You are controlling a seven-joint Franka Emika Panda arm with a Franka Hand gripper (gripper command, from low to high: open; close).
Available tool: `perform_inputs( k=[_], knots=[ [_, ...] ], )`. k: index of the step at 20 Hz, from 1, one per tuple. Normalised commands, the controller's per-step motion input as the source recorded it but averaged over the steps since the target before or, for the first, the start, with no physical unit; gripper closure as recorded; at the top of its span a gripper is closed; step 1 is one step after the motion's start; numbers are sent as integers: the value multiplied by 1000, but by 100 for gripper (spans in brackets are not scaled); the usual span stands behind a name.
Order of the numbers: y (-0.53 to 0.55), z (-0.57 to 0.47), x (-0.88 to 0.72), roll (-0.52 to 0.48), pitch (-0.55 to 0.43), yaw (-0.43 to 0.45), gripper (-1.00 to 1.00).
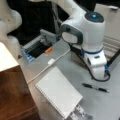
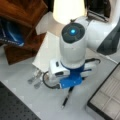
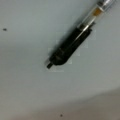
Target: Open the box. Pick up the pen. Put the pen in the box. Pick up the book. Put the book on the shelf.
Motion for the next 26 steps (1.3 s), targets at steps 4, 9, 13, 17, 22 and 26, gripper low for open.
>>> perform_inputs(
  k=[4, 9, 13, 17, 22, 26],
  knots=[
    [-110, -188, 234, -133, -14, 204, -100],
    [-56, -181, 195, -113, -25, 178, -100],
    [13, -190, 219, -85, -58, 139, -100],
    [82, -215, 230, -34, 17, 73, -100],
    [54, -106, 251, -80, 15, 60, -100],
    [25, -52, 241, -105, -14, 66, -100]
  ],
)
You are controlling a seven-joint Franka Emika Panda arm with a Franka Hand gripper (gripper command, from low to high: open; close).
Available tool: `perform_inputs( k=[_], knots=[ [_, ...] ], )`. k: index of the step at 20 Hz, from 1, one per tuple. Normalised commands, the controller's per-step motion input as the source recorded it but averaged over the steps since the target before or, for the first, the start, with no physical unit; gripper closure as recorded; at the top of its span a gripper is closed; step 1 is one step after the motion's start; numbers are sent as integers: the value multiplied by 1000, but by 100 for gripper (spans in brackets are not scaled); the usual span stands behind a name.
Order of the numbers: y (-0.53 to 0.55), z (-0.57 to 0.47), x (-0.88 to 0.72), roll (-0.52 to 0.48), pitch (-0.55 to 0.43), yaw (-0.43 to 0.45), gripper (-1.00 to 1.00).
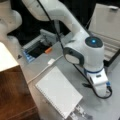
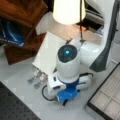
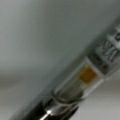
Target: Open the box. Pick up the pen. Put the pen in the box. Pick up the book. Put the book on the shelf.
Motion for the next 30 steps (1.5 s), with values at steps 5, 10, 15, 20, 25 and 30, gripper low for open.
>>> perform_inputs(
  k=[5, 10, 15, 20, 25, 30],
  knots=[
    [7, -23, 195, -125, -20, 68, 100],
    [7, -54, 171, -109, 1, 61, 100],
    [8, -70, 149, -118, 4, 51, 100],
    [2, -82, 120, -121, 9, 40, 100],
    [-28, -90, 138, -107, 24, 84, 100],
    [-32, -22, 54, -126, 36, 32, 100]
  ],
)
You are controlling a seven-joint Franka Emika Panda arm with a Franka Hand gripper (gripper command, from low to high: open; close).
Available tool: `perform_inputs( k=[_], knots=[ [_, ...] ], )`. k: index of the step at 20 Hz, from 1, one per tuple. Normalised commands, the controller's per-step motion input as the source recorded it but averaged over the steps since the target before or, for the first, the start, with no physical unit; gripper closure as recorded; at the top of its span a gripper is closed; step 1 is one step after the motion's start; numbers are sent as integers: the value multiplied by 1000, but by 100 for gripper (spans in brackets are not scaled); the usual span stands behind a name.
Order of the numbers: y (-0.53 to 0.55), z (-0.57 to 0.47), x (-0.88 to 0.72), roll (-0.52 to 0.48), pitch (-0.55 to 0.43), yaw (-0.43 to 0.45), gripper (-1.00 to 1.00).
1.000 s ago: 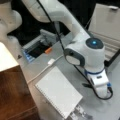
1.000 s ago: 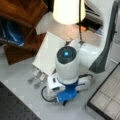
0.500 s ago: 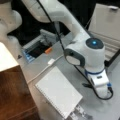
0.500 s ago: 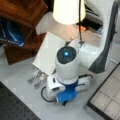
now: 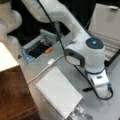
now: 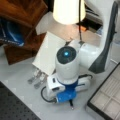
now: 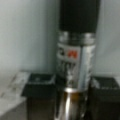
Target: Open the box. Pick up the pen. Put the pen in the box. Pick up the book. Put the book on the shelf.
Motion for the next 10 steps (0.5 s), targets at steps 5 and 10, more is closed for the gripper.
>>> perform_inputs(
  k=[5, 10],
  knots=[
    [-3, 204, -102, -127, 65, -46, 100],
    [73, 360, -221, -126, 88, -149, 100]
  ],
)
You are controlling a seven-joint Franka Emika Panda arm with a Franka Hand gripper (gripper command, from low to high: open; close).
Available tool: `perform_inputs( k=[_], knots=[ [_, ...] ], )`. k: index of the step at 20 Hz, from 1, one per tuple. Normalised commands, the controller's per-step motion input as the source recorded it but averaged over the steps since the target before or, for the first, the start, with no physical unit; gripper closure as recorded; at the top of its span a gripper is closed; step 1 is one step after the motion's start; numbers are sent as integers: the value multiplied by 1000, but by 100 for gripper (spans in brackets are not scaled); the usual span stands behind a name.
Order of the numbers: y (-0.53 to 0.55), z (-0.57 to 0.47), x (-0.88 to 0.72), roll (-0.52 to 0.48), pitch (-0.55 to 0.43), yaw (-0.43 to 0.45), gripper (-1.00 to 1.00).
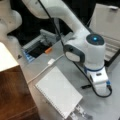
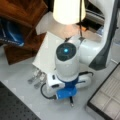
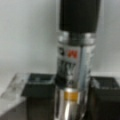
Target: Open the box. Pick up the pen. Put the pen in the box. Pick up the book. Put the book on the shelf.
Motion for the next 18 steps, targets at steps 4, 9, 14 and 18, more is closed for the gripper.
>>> perform_inputs(
  k=[4, 9, 14, 18],
  knots=[
    [82, 338, -209, -133, 50, -173, 100],
    [72, 291, -161, -120, 25, -244, 100],
    [122, 199, -140, -150, -28, -336, 100],
    [253, 226, -108, -131, 2, -442, 100]
  ],
)
